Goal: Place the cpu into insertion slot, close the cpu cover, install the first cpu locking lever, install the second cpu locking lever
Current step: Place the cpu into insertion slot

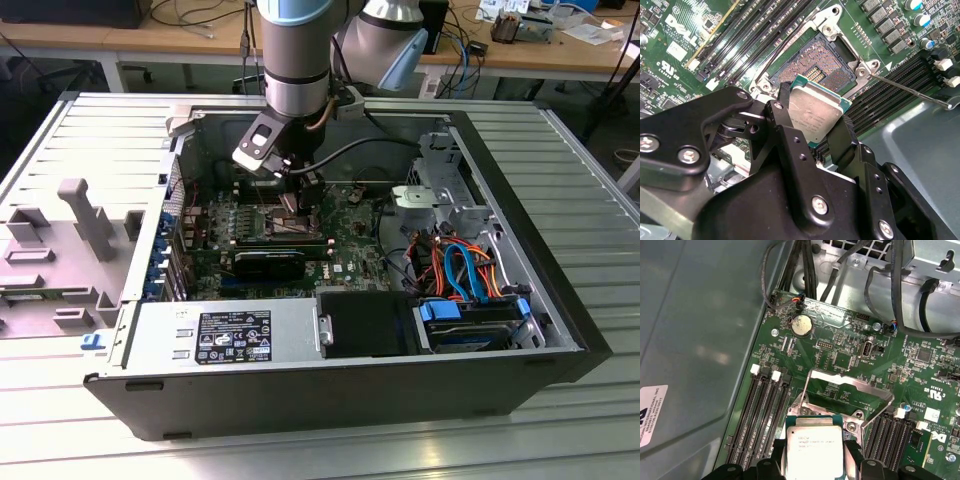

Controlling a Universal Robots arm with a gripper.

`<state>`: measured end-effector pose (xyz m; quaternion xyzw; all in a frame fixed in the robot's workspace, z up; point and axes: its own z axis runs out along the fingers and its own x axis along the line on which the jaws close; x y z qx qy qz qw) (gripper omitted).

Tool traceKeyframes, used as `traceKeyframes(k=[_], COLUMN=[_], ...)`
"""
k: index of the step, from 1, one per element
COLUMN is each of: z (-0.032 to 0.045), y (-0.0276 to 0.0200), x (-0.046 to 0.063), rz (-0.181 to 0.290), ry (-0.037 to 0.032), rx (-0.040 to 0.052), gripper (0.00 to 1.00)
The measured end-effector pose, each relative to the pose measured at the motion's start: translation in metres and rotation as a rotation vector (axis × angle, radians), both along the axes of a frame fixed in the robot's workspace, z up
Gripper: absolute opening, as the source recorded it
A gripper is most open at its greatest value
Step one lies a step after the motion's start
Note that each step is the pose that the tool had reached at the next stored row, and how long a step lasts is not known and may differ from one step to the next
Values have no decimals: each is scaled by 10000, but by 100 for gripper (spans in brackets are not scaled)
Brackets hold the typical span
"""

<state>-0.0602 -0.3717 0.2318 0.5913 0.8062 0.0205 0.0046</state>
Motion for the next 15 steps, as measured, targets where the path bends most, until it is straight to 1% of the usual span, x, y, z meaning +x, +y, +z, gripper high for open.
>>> traceKeyframes(k=[9, 15], z=[-2, -4], y=[0, 1], x=[0, 0], rz=[-79, -347], ry=[0, -1], rx=[0, -8], gripper=[55, 55])
